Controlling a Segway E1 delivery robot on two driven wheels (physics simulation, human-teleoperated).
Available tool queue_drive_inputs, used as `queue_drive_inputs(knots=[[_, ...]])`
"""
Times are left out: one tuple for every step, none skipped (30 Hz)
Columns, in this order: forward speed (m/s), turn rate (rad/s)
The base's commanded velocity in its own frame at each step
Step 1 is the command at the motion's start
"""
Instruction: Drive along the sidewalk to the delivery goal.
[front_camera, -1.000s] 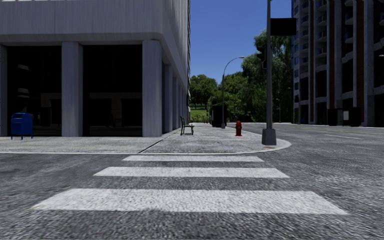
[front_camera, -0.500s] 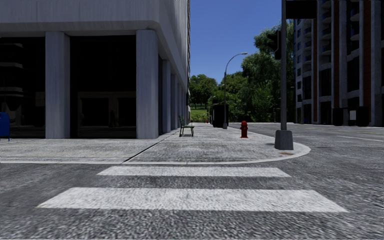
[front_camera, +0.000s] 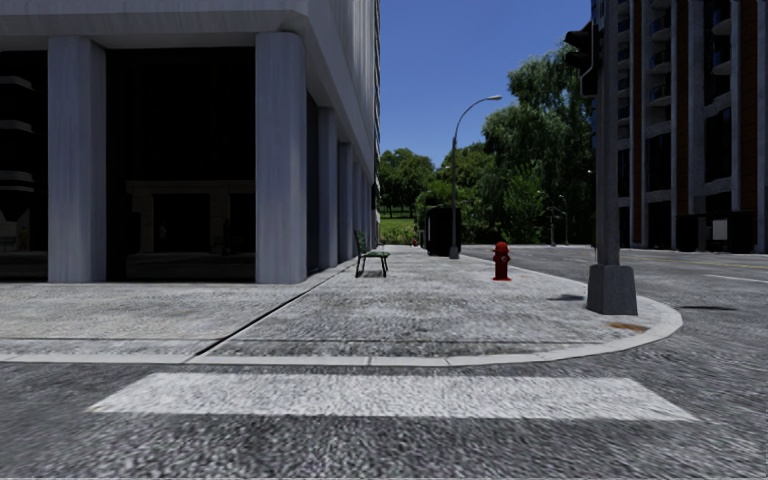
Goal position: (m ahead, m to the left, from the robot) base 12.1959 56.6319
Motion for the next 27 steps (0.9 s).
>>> queue_drive_inputs(knots=[[2.0, 0.0], [2.0, 0.0], [2.0, 0.0], [2.0, 0.0], [2.0, 0.0], [2.0, 0.0], [2.0, 0.0], [2.0, 0.0], [2.0, 0.0], [2.0, 0.0], [2.0, 0.0], [2.0, 0.0], [2.0, 0.0], [2.0, 0.0], [2.0, 0.0], [2.0, 0.0], [2.0, 0.0], [2.0, 0.0], [2.0, 0.0], [2.0, 0.0], [2.0, 0.0], [2.0, 0.0], [2.0, 0.0], [2.0, 0.0], [2.0, 0.0], [2.0, 0.0], [2.0, 0.0]])
